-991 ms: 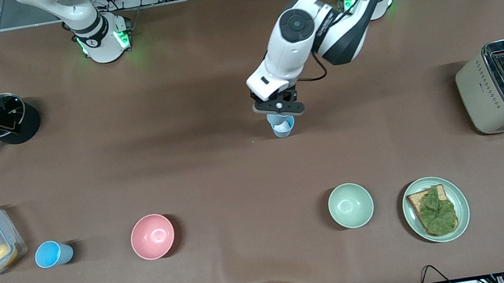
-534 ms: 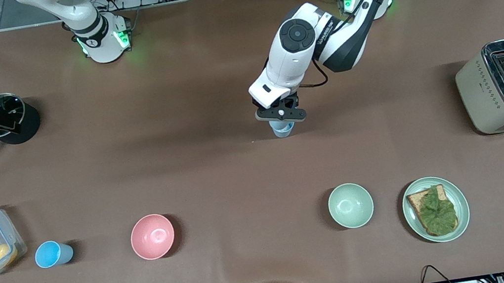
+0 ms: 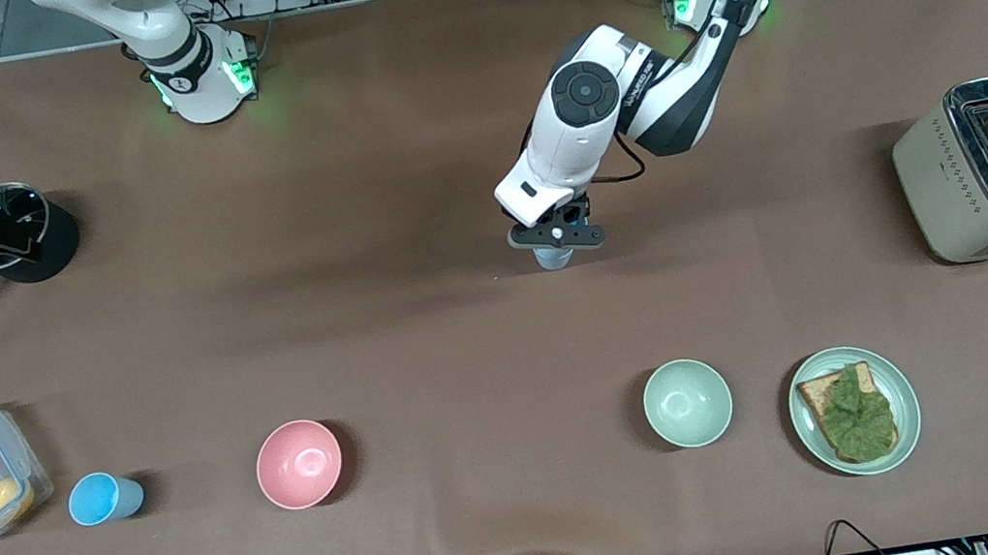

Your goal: Stack blue cups with both arms

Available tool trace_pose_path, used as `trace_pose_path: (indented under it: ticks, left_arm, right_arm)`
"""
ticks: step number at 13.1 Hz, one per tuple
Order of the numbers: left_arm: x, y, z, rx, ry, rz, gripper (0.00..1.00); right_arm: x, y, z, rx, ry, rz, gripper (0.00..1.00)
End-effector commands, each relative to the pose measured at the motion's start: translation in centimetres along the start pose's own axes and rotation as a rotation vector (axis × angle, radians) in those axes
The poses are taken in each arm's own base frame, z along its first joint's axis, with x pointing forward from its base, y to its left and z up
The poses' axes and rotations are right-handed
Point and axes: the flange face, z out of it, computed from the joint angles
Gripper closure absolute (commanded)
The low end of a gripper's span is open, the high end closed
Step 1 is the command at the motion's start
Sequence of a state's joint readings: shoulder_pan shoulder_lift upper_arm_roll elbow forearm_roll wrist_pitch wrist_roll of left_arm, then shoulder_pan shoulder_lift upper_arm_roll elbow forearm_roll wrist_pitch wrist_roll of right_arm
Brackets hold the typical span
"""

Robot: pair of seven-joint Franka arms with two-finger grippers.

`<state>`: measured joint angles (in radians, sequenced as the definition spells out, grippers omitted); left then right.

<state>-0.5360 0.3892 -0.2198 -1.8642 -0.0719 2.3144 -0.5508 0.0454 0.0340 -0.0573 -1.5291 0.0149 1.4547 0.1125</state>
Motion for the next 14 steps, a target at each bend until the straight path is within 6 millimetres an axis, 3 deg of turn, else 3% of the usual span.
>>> trace_pose_path:
  ticks: [1, 4, 5, 6, 7, 8, 11, 13, 14]
  left_arm:
    - [0.1, 0.2, -0.2, 0.010, 0.019, -0.009, 0.88]
    - [0.1, 0.1, 0.2, 0.012, 0.012, -0.014, 0.58]
    - [0.0, 0.0, 0.4, 0.015, 0.008, -0.014, 0.55]
    - [0.1, 0.0, 0.3, 0.015, 0.010, -0.015, 0.38]
    - [0.4, -0.3, -0.5, 0.010, 0.022, -0.016, 0.00]
    - [1.2, -1.5, -2.0, 0.001, 0.045, -0.042, 0.00]
    - [3.6, -8.7, -9.9, -0.015, 0.159, -0.139, 0.00]
    - [3.7, -16.9, -18.7, -0.018, 0.292, -0.269, 0.00]
    - [3.6, -21.2, -21.7, -0.013, 0.344, -0.344, 0.00]
  right_arm:
    - [0.1, 0.2, -0.4, -0.014, 0.004, 0.003, 0.00]
    - [0.2, 0.3, -0.3, -0.014, 0.003, 0.003, 0.00]
    - [0.1, 0.3, -0.4, -0.014, 0.004, 0.005, 0.00]
    - [0.1, 0.3, -0.4, -0.014, 0.004, 0.005, 0.00]
    - [0.1, 0.2, -0.4, -0.014, 0.004, 0.003, 0.00]
    - [0.1, 0.3, -0.4, -0.014, 0.004, 0.003, 0.00]
    - [0.1, 0.1, -0.4, -0.014, 0.004, 0.001, 0.00]
    - [0.1, 0.2, -0.4, -0.014, 0.004, 0.003, 0.00]
    - [0.1, 0.2, -0.4, -0.014, 0.004, 0.003, 0.00]
